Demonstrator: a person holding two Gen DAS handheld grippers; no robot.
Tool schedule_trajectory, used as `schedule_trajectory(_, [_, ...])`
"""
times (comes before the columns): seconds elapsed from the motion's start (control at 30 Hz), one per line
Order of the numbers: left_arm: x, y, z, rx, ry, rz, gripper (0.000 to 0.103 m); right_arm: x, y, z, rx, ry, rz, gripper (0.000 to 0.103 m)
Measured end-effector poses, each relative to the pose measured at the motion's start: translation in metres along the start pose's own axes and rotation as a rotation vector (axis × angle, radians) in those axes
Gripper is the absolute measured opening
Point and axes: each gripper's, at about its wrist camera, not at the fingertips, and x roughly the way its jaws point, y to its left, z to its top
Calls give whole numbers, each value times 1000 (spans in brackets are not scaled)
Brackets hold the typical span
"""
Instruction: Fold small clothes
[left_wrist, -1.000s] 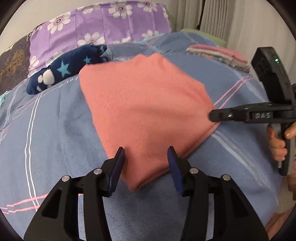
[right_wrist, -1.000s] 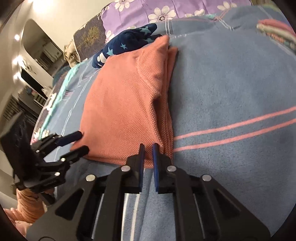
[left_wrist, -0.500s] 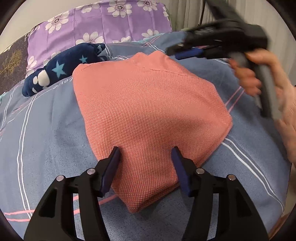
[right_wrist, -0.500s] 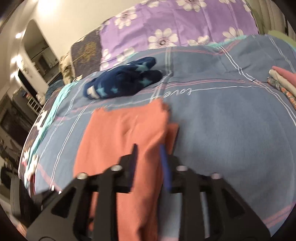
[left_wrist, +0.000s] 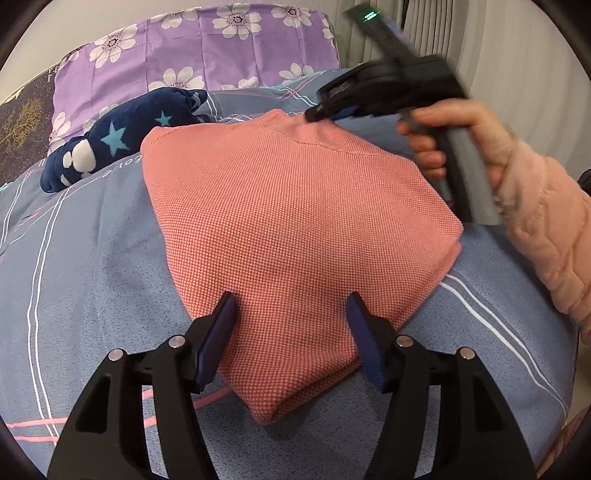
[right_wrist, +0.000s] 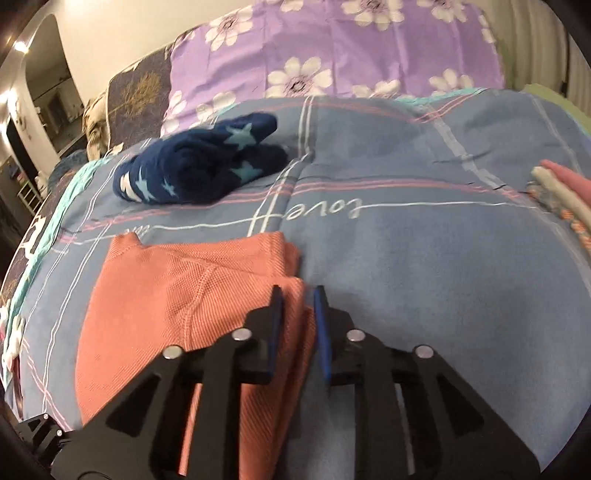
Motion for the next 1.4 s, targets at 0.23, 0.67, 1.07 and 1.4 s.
schedule_trajectory(0.23, [0, 1, 0, 4, -4, 3, 64, -63, 39, -69, -75, 77, 255, 17])
schedule_trajectory(0.67, [-10, -2, 0, 1, -2, 2, 70, -61, 22, -130, 37, 122, 193, 12])
schedule_trajectory(1.07, [10, 32, 5, -111, 37, 42, 75, -63, 16, -132, 89, 108, 225, 14])
schedule_trajectory(1.4, [1, 62, 33, -134, 0, -2, 76, -65, -9, -76, 119, 128, 239, 58])
